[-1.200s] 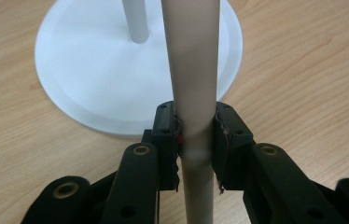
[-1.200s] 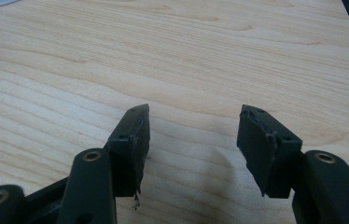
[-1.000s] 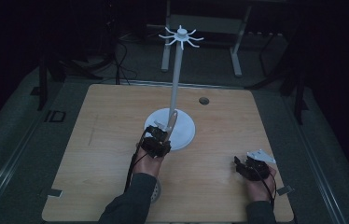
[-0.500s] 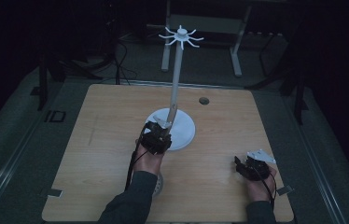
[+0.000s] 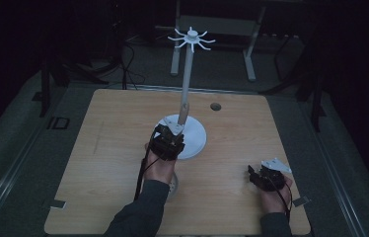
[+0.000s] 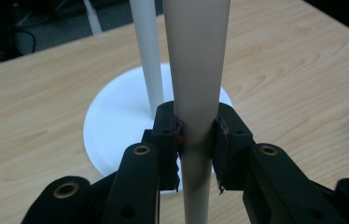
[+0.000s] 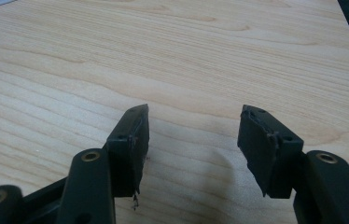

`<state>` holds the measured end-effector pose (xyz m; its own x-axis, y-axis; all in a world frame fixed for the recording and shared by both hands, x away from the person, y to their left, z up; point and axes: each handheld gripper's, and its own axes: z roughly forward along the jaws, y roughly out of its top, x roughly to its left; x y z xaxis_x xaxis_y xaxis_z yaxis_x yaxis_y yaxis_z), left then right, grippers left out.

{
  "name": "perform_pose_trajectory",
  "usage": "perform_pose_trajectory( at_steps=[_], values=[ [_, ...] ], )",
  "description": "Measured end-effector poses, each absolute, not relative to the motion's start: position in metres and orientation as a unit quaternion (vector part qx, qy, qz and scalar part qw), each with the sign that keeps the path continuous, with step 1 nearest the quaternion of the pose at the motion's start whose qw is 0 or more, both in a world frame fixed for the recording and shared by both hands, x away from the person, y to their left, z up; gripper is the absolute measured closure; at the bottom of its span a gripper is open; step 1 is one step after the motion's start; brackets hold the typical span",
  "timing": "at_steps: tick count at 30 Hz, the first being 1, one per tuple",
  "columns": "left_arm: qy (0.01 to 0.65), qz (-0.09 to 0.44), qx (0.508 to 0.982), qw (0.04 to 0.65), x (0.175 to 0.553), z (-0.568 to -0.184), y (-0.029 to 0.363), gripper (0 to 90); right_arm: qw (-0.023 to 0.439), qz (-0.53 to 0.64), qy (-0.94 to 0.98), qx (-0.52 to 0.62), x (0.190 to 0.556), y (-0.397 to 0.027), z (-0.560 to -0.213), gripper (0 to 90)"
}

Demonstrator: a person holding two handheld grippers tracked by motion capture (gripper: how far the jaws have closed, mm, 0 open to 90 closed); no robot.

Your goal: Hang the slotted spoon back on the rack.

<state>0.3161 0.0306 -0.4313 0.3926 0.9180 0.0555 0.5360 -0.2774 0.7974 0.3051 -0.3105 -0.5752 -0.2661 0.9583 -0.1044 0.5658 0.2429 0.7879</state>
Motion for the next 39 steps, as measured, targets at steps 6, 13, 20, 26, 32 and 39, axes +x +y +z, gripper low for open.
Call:
perform_pose_trajectory(
  at_steps=[6,13,20,26,32,39],
  values=[
    [0.482,0.285,0.737,0.380,0.313,-0.423,0.030,73.2,0.304,0.323,0.727,0.525,0.305,-0.311,-0.575,42.7],
    [0.476,0.305,0.722,0.399,0.310,-0.416,0.031,73.2,0.304,0.323,0.727,0.525,0.305,-0.311,-0.575,42.6],
    [0.469,0.316,0.714,0.412,0.310,-0.412,0.031,73.2,0.304,0.323,0.727,0.524,0.305,-0.311,-0.575,42.6],
    [0.469,0.322,0.711,0.414,0.313,-0.410,0.030,73.3,0.305,0.324,0.726,0.525,0.305,-0.311,-0.575,42.6],
    [0.469,0.327,0.707,0.417,0.315,-0.405,0.030,73.3,0.305,0.324,0.726,0.524,0.305,-0.311,-0.575,42.6],
    [0.466,0.334,0.704,0.420,0.316,-0.400,0.028,73.3,0.305,0.324,0.726,0.524,0.305,-0.311,-0.575,42.5]
  ],
)
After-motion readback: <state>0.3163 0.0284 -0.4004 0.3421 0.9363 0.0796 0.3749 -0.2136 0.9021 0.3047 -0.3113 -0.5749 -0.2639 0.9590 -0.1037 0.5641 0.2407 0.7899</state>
